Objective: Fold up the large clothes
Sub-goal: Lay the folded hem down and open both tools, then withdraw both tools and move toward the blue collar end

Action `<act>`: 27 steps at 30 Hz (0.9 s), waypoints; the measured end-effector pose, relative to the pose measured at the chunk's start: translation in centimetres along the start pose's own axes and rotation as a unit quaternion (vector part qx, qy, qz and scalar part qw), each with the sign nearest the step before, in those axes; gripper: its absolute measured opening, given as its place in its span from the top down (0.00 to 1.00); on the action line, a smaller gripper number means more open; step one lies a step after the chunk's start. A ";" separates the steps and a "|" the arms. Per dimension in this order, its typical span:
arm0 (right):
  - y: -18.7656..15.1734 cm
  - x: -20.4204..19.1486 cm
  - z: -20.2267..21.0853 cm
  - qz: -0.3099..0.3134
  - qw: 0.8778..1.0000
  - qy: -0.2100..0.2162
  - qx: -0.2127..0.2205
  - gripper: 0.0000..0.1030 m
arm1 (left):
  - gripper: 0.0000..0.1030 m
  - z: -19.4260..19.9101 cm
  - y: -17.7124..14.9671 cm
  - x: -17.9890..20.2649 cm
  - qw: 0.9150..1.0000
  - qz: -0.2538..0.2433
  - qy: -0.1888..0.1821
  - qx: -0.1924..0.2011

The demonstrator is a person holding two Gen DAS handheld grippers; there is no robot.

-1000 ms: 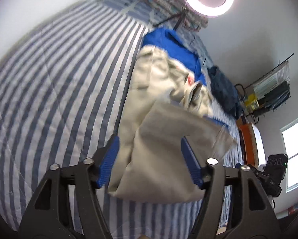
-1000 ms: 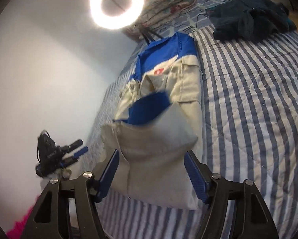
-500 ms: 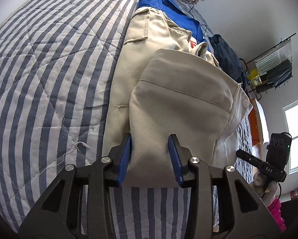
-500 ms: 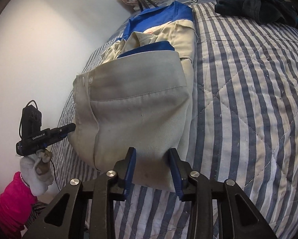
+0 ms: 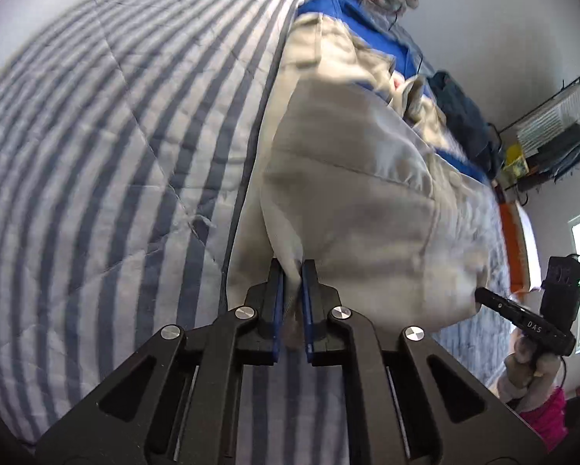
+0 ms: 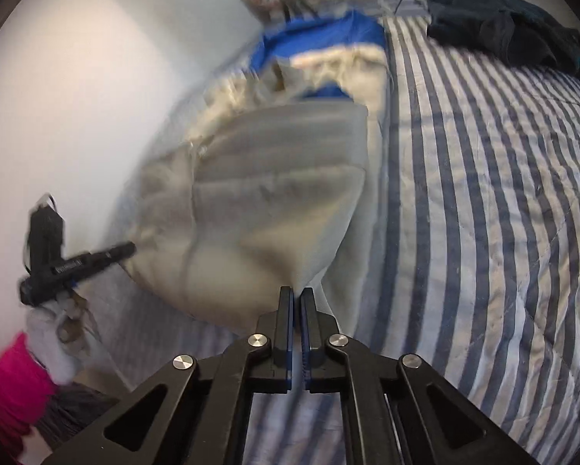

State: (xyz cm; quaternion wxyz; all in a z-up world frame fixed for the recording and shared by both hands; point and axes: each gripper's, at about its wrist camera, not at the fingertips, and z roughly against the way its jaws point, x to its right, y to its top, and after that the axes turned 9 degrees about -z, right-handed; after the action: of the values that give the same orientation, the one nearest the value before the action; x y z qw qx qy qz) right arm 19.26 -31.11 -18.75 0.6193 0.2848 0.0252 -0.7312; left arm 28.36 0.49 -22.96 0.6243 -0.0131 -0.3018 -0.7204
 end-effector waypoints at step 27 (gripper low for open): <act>6.4 -4.2 -5.2 0.101 0.985 -0.118 0.072 0.77 | 0.77 -4.9 8.1 3.9 0.989 -0.110 0.089 0.041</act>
State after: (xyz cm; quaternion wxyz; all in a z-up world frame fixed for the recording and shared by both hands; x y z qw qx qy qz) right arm 27.43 -26.76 -19.21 0.6663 0.2412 -0.1293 -0.6936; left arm 36.61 -5.50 -22.00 0.5654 0.1097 -0.2736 -0.7703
